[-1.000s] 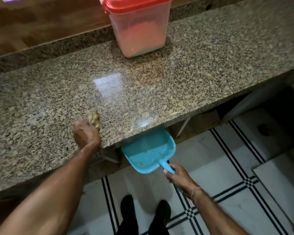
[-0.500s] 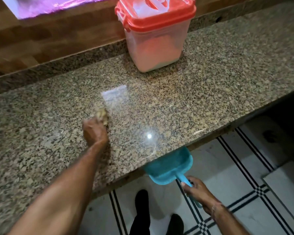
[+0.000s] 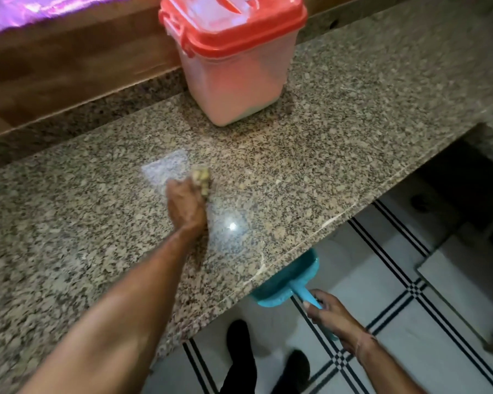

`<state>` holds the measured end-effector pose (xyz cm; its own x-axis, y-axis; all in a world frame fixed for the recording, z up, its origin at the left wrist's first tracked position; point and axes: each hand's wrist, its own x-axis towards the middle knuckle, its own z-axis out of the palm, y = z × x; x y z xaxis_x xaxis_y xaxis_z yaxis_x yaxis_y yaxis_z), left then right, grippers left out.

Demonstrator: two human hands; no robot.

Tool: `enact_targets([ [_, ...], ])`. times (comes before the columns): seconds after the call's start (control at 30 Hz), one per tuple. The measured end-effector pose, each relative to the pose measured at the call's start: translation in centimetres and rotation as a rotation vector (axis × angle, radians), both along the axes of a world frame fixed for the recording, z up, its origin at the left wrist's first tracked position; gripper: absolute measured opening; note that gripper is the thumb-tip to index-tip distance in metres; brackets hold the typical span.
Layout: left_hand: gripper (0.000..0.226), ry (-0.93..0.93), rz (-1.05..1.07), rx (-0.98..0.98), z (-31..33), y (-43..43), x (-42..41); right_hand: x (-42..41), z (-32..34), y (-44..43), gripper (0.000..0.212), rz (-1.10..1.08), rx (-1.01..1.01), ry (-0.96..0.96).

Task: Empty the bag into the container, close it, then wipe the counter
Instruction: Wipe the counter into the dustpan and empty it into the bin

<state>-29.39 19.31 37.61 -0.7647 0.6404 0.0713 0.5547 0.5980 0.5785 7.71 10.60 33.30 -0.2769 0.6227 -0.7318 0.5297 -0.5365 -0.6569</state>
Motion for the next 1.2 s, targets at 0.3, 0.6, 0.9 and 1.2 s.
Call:
enact_targets([
  [0.3, 0.022, 0.028, -0.657, 0.041, -0.5, 2.5, 10.0, 0.6, -1.6, -0.7, 0.014, -0.08, -0.029, -0.015],
  [0.6, 0.027, -0.108, 0.035, -0.063, 0.1, 11.9, 0.8, 2.2, -2.4, -0.4, 0.015, -0.156, -0.052, -0.014],
  [0.9, 0.031, -0.026, -0.847, 0.017, -1.0, 8.6, 11.3, 4.5, -2.0, 0.9, 0.013, -0.179, -0.032, 0.006],
  [1.2, 0.03, 0.014, -0.331, -0.094, -1.7, 12.4, 8.6, 9.2, -0.7, 2.7, 0.015, -0.191, -0.008, 0.004],
])
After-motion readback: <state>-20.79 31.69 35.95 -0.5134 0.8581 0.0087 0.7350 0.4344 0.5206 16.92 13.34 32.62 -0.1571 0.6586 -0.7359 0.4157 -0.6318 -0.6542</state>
